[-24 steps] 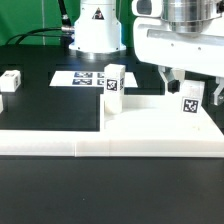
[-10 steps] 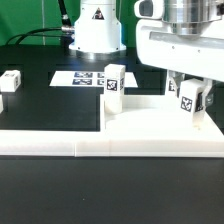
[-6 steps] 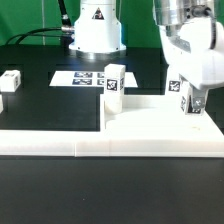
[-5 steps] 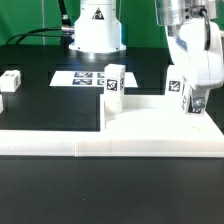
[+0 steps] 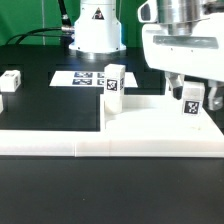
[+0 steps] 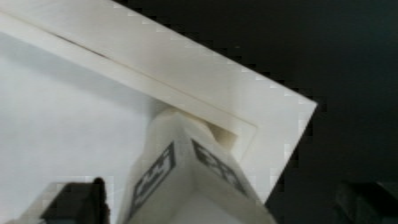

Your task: Assemble square table

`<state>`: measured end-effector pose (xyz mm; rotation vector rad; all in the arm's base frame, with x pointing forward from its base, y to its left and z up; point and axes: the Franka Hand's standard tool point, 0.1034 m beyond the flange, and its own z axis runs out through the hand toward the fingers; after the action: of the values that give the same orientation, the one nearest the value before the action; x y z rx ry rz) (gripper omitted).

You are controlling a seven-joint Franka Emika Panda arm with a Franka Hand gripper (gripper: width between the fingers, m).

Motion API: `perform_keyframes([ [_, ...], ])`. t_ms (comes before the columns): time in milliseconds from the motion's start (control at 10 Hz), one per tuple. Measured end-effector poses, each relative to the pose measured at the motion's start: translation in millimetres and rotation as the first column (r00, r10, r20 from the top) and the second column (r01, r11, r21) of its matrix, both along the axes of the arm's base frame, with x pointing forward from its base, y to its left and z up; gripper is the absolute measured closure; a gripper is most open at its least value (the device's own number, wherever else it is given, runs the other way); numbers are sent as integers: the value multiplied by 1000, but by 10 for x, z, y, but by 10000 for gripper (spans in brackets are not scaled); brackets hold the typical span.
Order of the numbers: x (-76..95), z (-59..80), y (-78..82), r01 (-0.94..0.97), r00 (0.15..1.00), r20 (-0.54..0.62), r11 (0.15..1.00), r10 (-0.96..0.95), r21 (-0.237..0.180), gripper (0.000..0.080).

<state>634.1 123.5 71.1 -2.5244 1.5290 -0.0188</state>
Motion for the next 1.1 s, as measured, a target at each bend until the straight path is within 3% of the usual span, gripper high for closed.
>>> perform_keyframes([
  [400,-5,-14,-36,-281,958,37,959,283,-40,150],
  [600,8,5,-53,-591,800,29,796,599,-132,150],
  [700,3,4,-33,-640,760,25,755,649,-146,151],
  [900,7,5,-48,-625,773,26,768,634,-143,151],
  [1000,7,5,-49,-626,772,26,767,635,-143,287],
  [1100,6,5,-42,-590,801,28,796,598,-134,287],
])
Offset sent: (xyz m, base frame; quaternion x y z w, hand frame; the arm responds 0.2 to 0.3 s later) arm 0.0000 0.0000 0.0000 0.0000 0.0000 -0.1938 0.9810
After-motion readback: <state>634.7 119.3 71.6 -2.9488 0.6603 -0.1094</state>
